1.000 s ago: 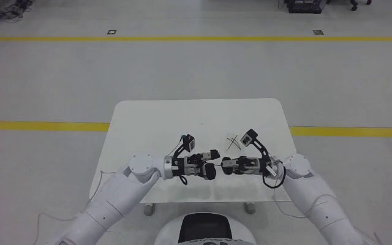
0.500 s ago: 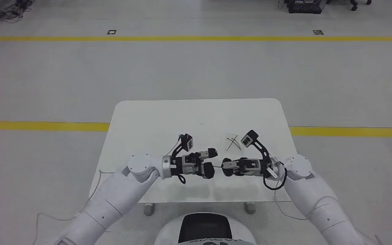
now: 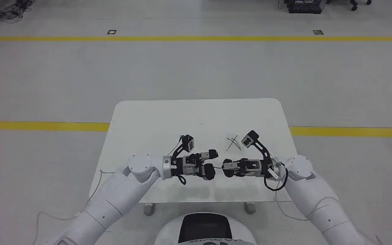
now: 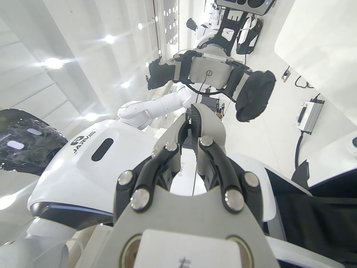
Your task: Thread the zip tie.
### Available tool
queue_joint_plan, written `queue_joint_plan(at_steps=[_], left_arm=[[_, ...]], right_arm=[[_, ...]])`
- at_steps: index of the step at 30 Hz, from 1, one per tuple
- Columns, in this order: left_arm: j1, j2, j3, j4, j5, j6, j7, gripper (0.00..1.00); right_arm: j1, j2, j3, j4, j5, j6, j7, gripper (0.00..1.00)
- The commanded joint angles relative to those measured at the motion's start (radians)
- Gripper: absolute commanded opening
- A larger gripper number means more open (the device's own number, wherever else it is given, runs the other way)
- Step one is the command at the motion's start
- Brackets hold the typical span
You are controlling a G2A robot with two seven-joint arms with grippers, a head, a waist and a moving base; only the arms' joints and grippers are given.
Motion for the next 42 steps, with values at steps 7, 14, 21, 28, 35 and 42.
queue_joint_plan(at_steps=[7,14,21,28,35,42], left_arm=[[-0.004,0.0,0.004,0.003,-0.006,-0.002,-0.005,1.0],[-0.008,0.001,0.0,0.012,-0.015,-0.005,-0.006,1.0],[-0.006,0.003,-0.002,0.009,-0.017,-0.007,-0.003,1.0],[-0.004,0.005,-0.002,0.008,-0.018,-0.008,0.0,1.0],[-0.004,0.004,0.0,0.008,-0.021,-0.012,0.005,1.0],[-0.005,0.004,0.002,0.01,-0.025,-0.015,0.008,1.0]], right_arm=[[0.008,-0.002,-0.011,0.009,-0.004,0.007,-0.002,0.0],[0.008,-0.001,-0.014,0.005,-0.005,0.002,-0.002,0.0],[0.004,0.001,-0.012,-0.002,-0.009,0.003,-0.005,0.0],[0.002,0.002,-0.014,-0.002,-0.011,0.003,-0.004,0.0],[-0.001,0.003,-0.014,-0.001,-0.01,-0.001,-0.003,0.0],[0.0,0.004,-0.013,0.002,-0.01,0.001,-0.003,0.0]])
